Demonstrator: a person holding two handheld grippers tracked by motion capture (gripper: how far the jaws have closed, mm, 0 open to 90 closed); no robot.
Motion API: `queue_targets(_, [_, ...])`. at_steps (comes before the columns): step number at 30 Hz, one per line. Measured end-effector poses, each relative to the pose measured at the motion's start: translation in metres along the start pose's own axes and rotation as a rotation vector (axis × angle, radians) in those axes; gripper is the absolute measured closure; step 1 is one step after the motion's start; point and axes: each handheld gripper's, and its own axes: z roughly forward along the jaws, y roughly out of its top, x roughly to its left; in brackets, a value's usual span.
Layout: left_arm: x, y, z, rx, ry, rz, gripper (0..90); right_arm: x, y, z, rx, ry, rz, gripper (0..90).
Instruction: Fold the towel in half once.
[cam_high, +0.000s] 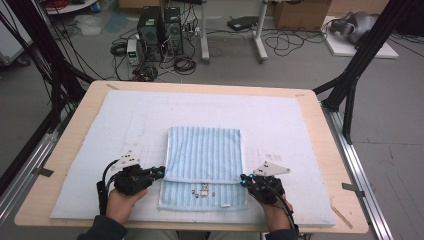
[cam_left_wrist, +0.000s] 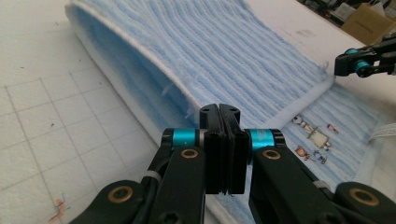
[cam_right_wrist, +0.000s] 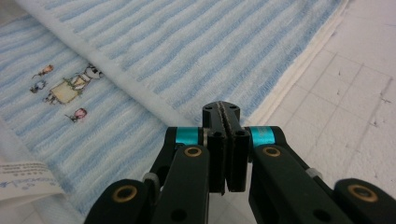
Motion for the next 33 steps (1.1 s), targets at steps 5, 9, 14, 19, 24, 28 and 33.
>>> queue_targets(5, [0.000, -0.001, 0.001, 0.001, -0.001, -0.001, 88.1, 0.004, 0.001, 0.010, 0.059, -0.024, -0.020, 73.8])
queue_targets(9, [0.001, -0.001, -0.002, -0.001, -0.003, -0.007, 88.1, 0.007, 0.002, 0.010, 0.061, -0.042, -0.063, 83.2])
queue_targets(14, [0.000, -0.002, -0.006, -0.013, -0.022, -0.017, 88.1, 0.008, 0.002, 0.004, 0.039, -0.038, -0.069, 82.4])
queue_targets(19, [-0.003, -0.002, -0.009, -0.025, -0.038, -0.014, 88.1, 0.010, 0.003, -0.003, 0.024, -0.040, -0.087, 82.8])
queue_targets(24, [-0.008, -0.007, -0.016, -0.029, -0.058, -0.017, 88.1, 0.013, 0.004, -0.016, -0.004, -0.033, -0.088, 83.1])
queue_targets(28, [-0.012, -0.012, -0.024, -0.032, -0.075, -0.019, 88.1, 0.018, -0.002, -0.029, -0.031, -0.010, -0.083, 83.1])
queue_targets(33, [-0.018, -0.018, -0.034, -0.034, -0.090, -0.010, 88.1, 0.029, -0.010, -0.042, -0.046, 0.004, -0.090, 83.1])
